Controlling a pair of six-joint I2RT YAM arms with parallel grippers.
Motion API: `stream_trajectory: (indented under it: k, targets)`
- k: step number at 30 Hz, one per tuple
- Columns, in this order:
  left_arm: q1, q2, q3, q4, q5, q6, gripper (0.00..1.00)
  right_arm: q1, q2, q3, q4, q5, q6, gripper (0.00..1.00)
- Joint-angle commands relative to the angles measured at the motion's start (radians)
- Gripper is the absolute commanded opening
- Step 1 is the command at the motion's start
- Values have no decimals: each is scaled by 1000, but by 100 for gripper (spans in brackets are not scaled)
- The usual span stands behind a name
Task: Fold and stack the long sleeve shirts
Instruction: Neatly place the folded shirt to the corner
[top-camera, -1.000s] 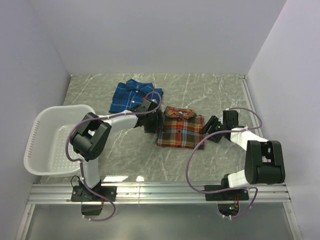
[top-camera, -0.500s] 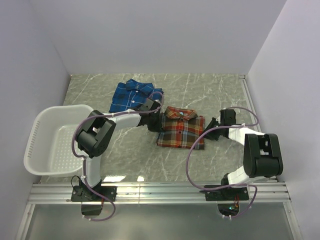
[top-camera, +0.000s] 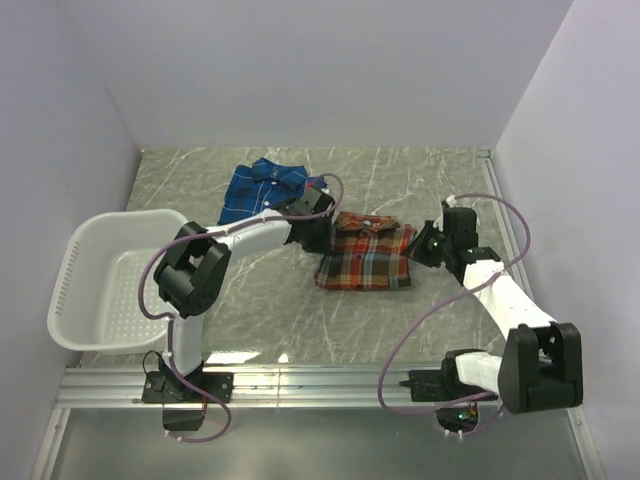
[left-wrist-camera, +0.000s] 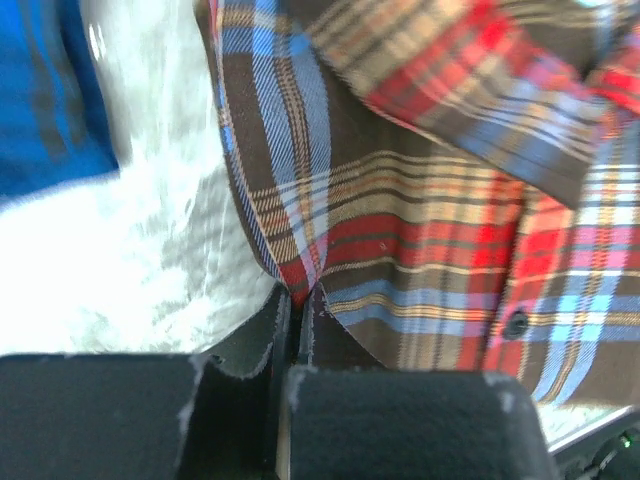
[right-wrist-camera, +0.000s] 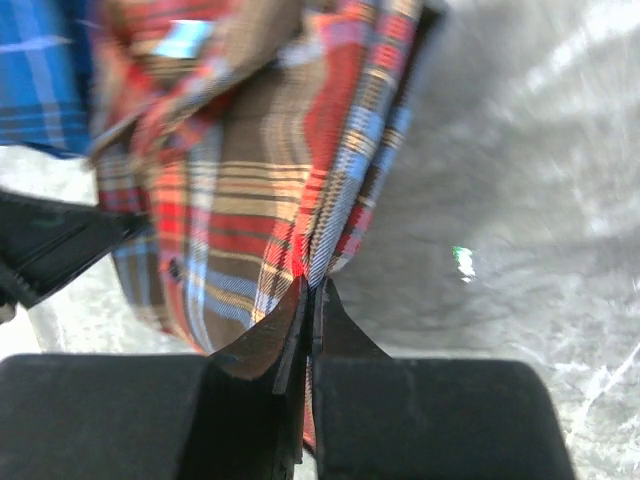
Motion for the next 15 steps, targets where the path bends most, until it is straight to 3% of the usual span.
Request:
stream_trajectory:
  k: [1,8,15]
  targets:
    - [-5,-90,132,-44,-99,72,0,52,-74,106,-22,79,-22,0]
    - [-2,-130,326,-100,-197,157,1,106,-88,221,-4,109,13,0]
    - [79,-138,396,-126,-302,219,1,163,11,330,88,104,33,0]
